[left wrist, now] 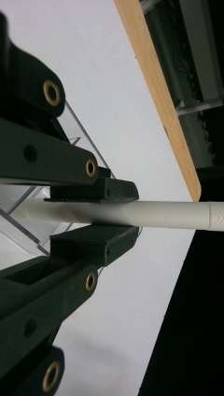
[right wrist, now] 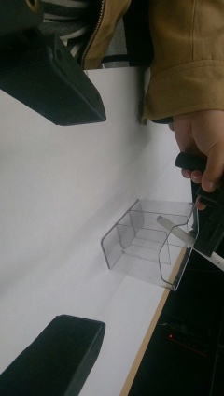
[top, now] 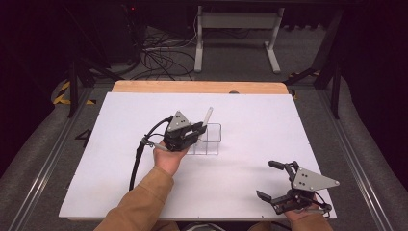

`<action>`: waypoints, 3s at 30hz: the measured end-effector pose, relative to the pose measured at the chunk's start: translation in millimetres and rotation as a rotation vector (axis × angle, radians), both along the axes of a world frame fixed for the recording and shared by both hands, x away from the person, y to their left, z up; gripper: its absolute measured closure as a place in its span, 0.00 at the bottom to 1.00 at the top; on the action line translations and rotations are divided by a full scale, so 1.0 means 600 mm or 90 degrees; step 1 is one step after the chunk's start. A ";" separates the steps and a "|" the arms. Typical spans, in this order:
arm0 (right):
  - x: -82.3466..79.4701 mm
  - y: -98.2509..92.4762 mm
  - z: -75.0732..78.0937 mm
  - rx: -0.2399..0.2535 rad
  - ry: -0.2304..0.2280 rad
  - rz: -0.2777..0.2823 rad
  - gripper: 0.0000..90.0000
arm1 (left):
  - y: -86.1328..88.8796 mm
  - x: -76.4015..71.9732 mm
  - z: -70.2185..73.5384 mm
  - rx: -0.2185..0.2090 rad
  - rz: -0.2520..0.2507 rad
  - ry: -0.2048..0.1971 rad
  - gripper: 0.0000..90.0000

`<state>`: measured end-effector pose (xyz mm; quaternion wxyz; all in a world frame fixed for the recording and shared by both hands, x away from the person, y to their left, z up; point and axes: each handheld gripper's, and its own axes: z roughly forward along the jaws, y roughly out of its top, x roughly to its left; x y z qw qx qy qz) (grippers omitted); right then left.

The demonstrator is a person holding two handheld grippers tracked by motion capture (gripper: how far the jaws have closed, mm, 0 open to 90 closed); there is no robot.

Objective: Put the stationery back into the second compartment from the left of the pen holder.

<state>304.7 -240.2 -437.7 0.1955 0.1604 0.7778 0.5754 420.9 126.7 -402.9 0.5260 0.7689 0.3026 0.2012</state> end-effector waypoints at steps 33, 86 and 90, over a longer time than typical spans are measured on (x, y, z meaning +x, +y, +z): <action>0.001 0.004 0.000 -0.005 0.001 0.002 0.03 | 0.058 -0.052 0.059 -0.036 -0.046 0.018 0.15; 0.004 0.005 -0.003 -0.007 0.012 -0.006 0.02 | 0.252 -0.164 -0.014 -0.025 -0.050 0.019 0.01; 0.005 0.006 -0.004 -0.010 0.012 -0.005 0.02 | 0.263 -0.166 -0.032 -0.059 -0.049 0.037 0.02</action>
